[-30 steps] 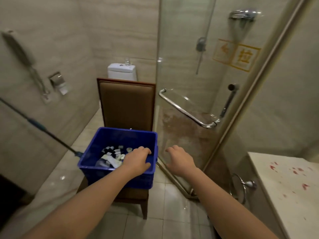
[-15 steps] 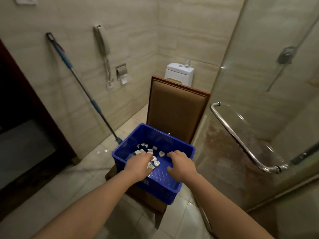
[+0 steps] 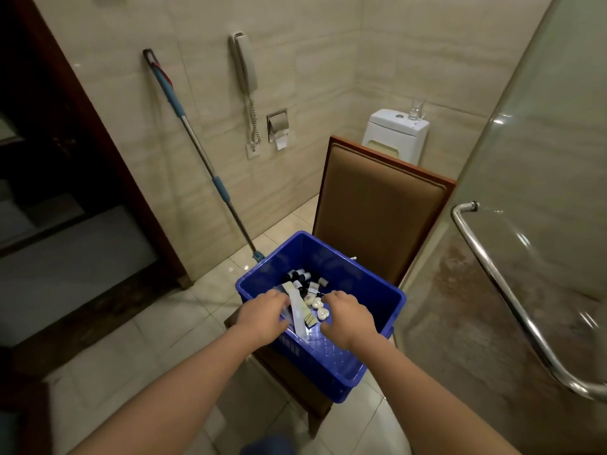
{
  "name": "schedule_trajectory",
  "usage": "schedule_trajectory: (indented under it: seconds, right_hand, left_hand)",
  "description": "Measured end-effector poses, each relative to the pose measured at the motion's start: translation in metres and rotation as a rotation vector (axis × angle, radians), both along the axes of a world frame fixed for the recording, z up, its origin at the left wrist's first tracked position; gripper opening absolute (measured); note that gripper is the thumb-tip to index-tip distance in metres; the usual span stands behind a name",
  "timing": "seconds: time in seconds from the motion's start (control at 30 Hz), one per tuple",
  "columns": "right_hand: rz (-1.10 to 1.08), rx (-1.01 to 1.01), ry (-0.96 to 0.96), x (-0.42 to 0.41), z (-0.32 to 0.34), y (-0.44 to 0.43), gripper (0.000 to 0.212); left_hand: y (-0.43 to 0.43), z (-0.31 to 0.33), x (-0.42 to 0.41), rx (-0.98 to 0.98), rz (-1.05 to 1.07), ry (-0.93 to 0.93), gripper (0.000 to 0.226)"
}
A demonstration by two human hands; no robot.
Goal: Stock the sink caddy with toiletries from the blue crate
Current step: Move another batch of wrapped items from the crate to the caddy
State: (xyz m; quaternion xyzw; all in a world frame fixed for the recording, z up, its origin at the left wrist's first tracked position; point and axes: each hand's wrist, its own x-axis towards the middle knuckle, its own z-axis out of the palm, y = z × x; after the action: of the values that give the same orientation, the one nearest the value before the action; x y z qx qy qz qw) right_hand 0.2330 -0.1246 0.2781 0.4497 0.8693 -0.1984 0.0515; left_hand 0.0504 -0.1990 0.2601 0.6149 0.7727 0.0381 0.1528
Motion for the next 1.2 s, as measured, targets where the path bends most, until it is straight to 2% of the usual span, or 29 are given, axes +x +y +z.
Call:
schedule_trajectory:
  seconds: [0.37,0.77,1.2]
  right_hand:
    - [-0.106,-0.187,-0.074,-0.024,-0.053,0.043,0.052]
    - [-0.373,-0.473,-0.15,-0.09,-0.135,0.082,0.05]
    - [-0.622,-0.703,-0.154,-0.113,-0.238,0.09,0.052]
  left_hand:
    - [0.054,-0.049,-0.044,-0.183,-0.021,-0.004,0.039]
    - [0.144,-0.134,-0.129,-0.504,-0.26,-0.065,0.043]
    - [0.193,-0.242,-0.141,-0.747,-0.463,-0.066,0.044]
